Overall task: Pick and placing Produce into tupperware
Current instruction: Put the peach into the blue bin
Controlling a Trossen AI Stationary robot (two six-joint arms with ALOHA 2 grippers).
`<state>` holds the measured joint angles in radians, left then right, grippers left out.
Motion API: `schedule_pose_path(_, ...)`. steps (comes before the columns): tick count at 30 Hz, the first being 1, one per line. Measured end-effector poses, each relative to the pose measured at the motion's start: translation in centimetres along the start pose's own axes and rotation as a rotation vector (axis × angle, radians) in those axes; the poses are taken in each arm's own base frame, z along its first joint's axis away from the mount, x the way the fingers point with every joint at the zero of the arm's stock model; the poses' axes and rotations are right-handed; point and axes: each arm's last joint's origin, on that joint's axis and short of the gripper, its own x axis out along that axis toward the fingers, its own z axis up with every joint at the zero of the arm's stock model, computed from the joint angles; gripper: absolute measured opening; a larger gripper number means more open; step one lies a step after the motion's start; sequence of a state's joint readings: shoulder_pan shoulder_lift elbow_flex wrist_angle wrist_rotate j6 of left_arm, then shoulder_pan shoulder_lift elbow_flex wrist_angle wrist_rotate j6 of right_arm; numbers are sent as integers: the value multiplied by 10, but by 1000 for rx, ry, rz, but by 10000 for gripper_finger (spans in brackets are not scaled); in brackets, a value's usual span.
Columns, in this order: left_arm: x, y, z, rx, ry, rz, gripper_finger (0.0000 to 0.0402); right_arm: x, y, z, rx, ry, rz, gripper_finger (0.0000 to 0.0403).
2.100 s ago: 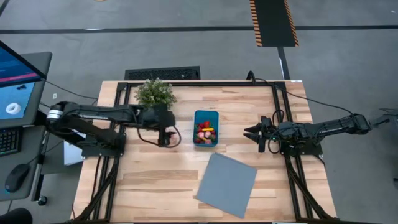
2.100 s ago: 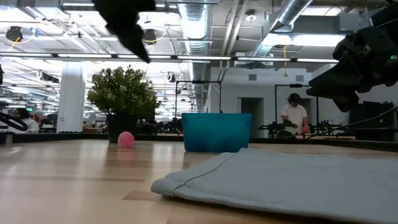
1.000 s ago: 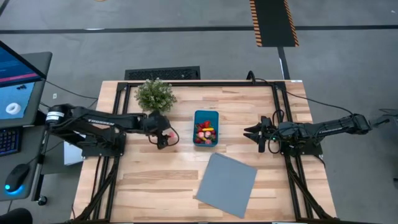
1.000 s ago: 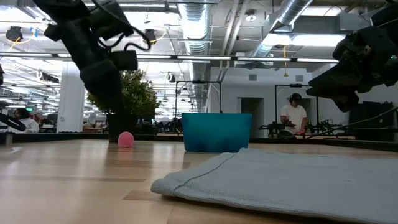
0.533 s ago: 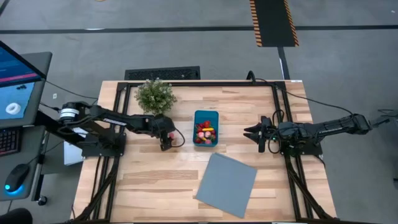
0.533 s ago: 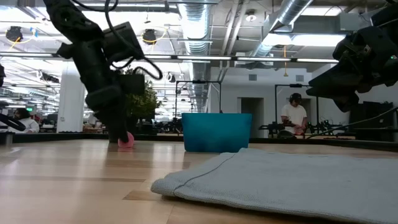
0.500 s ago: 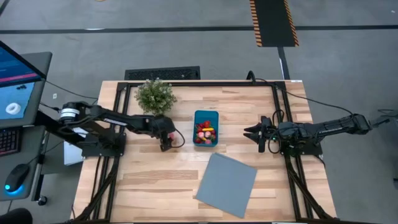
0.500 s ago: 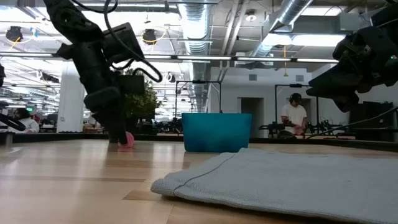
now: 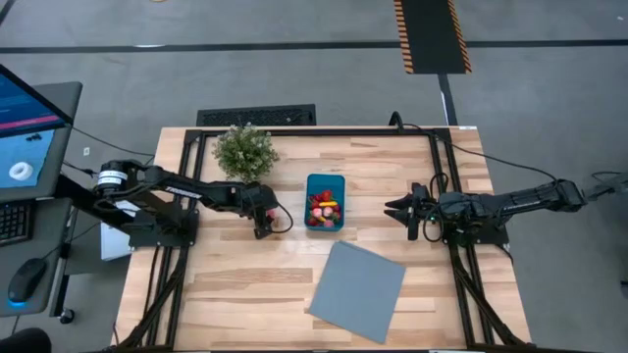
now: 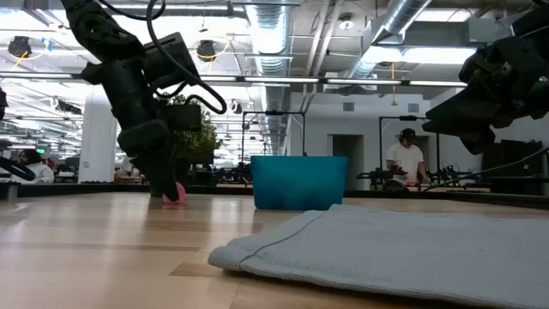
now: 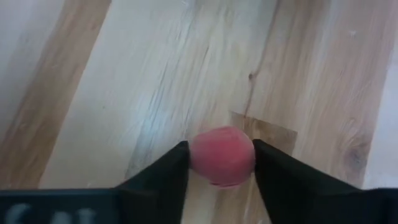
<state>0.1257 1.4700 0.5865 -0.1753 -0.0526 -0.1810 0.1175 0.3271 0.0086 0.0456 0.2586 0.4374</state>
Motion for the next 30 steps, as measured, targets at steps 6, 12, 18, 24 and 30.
schedule_pose_path(6,0,-1,1,-13,-5,-15,84,0,0,0,0,0,0,159)
schedule_pose_path(12,-14,-8,13,-19,-74,-74,108,0,0,0,0,0,0,159)
schedule_pose_path(18,-52,-34,20,81,-228,-144,138,0,0,0,0,0,0,159)
schedule_pose_path(24,-101,-62,24,270,-446,-127,111,0,0,0,0,0,0,159)
schedule_pose_path(30,-130,-87,22,568,-597,54,98,0,0,0,0,0,0,159)
